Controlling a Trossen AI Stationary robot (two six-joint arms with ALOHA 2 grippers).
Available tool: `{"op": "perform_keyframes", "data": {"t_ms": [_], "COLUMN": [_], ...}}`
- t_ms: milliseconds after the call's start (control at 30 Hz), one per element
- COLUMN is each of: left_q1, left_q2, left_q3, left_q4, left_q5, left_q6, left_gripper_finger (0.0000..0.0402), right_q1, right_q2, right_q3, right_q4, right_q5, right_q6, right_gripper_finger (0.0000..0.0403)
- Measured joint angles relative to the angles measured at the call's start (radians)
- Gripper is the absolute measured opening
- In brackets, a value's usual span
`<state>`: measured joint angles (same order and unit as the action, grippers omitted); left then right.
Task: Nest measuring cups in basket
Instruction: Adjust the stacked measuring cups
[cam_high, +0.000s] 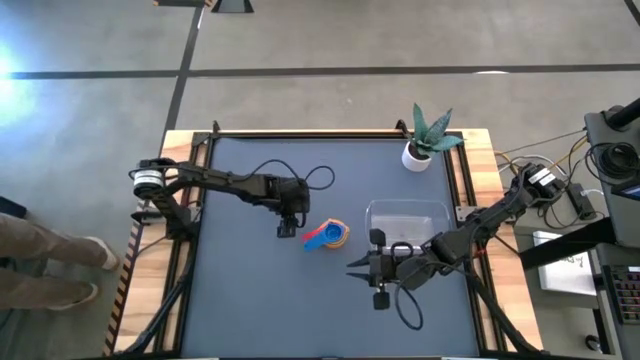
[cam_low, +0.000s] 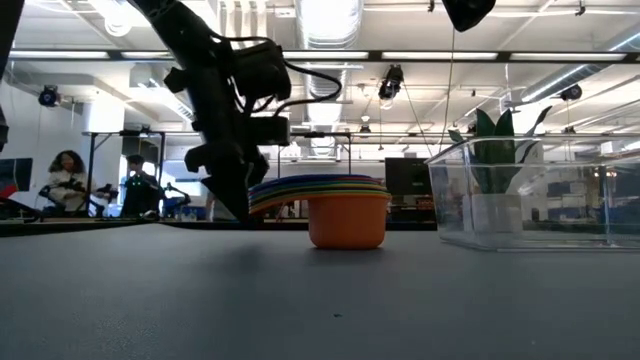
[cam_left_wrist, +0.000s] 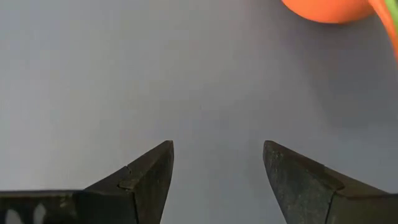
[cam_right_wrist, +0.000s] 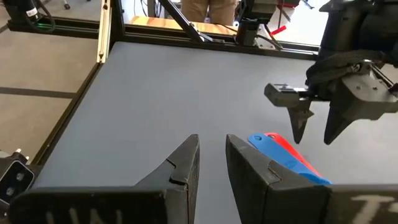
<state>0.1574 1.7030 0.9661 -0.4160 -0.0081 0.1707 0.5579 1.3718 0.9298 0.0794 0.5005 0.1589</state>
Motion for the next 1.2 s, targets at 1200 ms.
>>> {"op": "perform_keyframes", "data": {"t_ms": [1200], "left_q1": [-0.098], "left_q2": [0.015], "left_q3": [0.0], "left_q4": [0.083], "left_q5": [0.103], "left_q6": [-0.072], "left_gripper_finger": [0.023], "right_q1": [-0.142], "right_q2": [-0.002], "right_q3": [0.0], "right_q4": [-0.157], "right_q5": [-0.015], "right_q6": [0.191], "right_gripper_finger": [0.0068]}}
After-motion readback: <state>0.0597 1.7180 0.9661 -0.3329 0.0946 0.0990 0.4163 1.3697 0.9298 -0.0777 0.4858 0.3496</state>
